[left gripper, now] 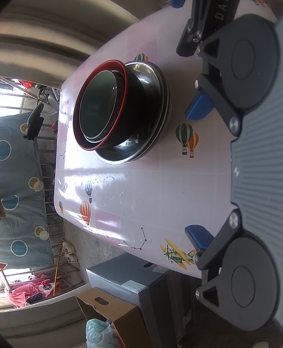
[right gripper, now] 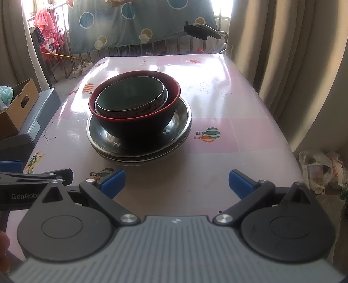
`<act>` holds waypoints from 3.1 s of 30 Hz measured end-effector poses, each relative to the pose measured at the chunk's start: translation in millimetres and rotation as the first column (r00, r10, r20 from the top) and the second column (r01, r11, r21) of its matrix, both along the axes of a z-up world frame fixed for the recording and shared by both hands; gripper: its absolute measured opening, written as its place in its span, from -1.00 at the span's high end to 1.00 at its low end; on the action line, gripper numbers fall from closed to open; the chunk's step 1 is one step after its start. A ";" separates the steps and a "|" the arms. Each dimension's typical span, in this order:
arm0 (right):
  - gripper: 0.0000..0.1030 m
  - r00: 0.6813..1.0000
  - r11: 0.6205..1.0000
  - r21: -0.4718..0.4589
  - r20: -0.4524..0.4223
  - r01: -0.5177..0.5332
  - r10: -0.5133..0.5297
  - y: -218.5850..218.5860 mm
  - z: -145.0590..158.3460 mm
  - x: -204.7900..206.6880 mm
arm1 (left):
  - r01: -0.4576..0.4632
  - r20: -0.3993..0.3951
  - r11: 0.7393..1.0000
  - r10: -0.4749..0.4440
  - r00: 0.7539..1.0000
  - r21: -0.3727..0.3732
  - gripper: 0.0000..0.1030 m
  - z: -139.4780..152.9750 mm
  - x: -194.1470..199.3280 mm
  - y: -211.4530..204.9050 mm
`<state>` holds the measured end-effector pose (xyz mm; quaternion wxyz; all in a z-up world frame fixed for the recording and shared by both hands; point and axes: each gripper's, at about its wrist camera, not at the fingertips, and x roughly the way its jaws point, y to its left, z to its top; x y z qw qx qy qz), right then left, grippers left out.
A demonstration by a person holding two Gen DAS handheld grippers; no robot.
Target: Organize plates and bowls
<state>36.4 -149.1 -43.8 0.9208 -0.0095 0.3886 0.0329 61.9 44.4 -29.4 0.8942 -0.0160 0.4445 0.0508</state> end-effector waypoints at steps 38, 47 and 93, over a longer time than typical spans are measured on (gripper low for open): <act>-0.97 1.000 1.000 -0.008 -0.011 -0.003 0.003 1.9 -3.3 4.2 | -0.006 -0.008 1.000 0.006 1.000 0.000 -1.00 -1.6 2.1 0.4; -0.97 1.000 1.000 -0.009 -0.011 -0.004 0.003 1.7 -3.5 4.2 | -0.007 -0.009 1.000 0.007 1.000 0.000 -1.00 -1.5 2.0 0.4; -0.97 1.000 1.000 -0.004 -0.017 -0.004 0.004 2.8 -5.7 4.5 | -0.008 -0.015 1.000 0.009 1.000 0.005 -1.00 -2.1 1.5 1.6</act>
